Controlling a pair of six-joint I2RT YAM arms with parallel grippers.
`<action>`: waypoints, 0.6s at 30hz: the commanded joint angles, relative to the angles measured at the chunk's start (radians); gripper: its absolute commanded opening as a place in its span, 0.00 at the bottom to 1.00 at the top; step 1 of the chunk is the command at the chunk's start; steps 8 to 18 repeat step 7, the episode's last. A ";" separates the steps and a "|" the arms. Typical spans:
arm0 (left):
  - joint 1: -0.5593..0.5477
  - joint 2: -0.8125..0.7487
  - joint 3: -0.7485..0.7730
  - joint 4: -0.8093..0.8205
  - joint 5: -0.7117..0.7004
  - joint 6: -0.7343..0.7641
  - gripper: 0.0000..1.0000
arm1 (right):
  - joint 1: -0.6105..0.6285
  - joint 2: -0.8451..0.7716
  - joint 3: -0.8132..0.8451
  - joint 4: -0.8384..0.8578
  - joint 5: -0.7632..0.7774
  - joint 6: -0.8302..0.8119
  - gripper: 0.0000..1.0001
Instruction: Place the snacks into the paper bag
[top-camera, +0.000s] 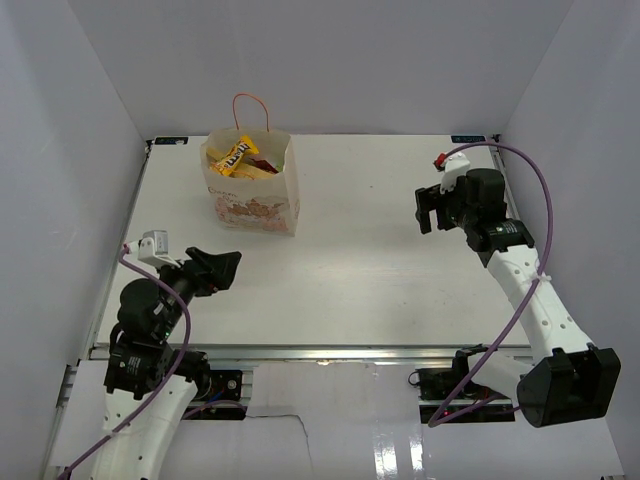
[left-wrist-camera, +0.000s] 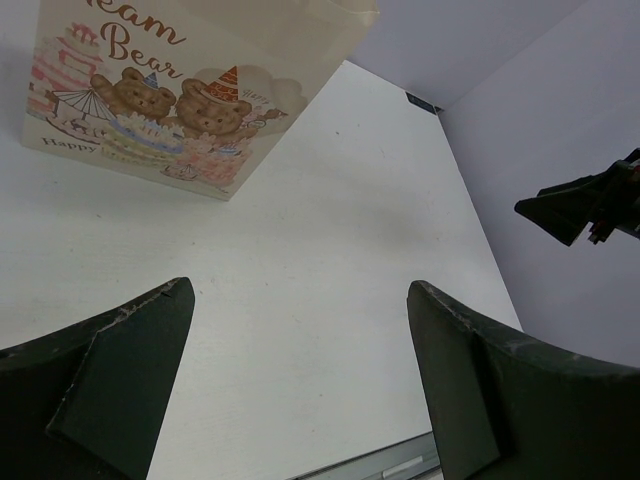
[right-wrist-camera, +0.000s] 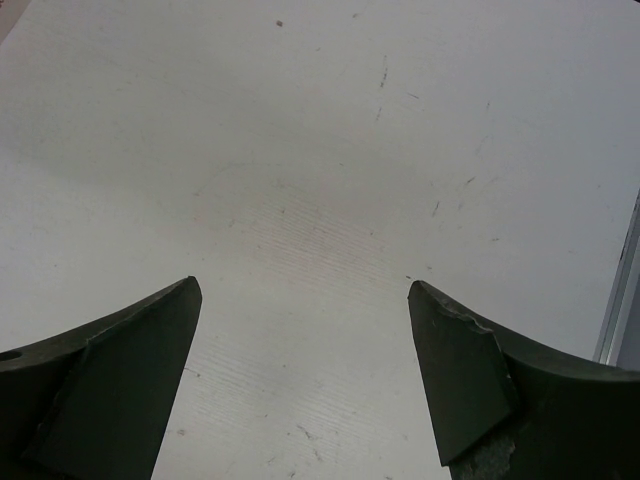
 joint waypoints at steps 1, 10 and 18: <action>0.001 0.020 0.013 0.030 0.009 -0.003 0.98 | -0.005 -0.027 -0.009 0.055 0.044 0.010 0.90; -0.001 0.027 0.011 0.038 0.013 0.008 0.98 | -0.005 -0.033 -0.027 0.069 0.059 0.013 0.90; -0.001 0.027 0.011 0.038 0.013 0.008 0.98 | -0.005 -0.033 -0.027 0.069 0.059 0.013 0.90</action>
